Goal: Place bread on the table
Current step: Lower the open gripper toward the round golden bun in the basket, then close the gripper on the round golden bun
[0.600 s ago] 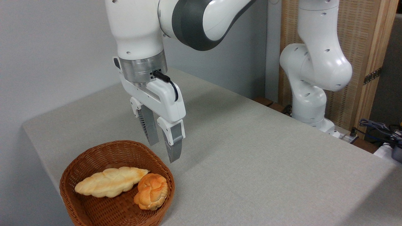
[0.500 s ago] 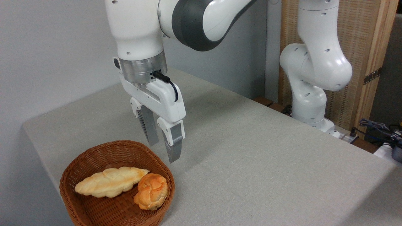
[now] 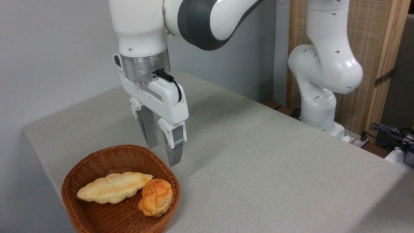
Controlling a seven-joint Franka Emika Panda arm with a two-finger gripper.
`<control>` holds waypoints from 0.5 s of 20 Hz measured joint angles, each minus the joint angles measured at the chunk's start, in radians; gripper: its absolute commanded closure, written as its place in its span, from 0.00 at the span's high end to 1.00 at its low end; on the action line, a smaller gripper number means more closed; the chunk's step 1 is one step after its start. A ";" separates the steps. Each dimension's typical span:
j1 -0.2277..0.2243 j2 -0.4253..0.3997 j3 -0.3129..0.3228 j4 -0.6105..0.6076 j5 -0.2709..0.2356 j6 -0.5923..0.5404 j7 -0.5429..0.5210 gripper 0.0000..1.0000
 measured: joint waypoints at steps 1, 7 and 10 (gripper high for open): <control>0.000 0.000 0.000 0.000 0.000 0.005 0.000 1.00; 0.000 0.012 0.000 -0.001 0.000 0.096 0.068 1.00; 0.000 0.033 0.000 -0.002 0.000 0.112 0.154 1.00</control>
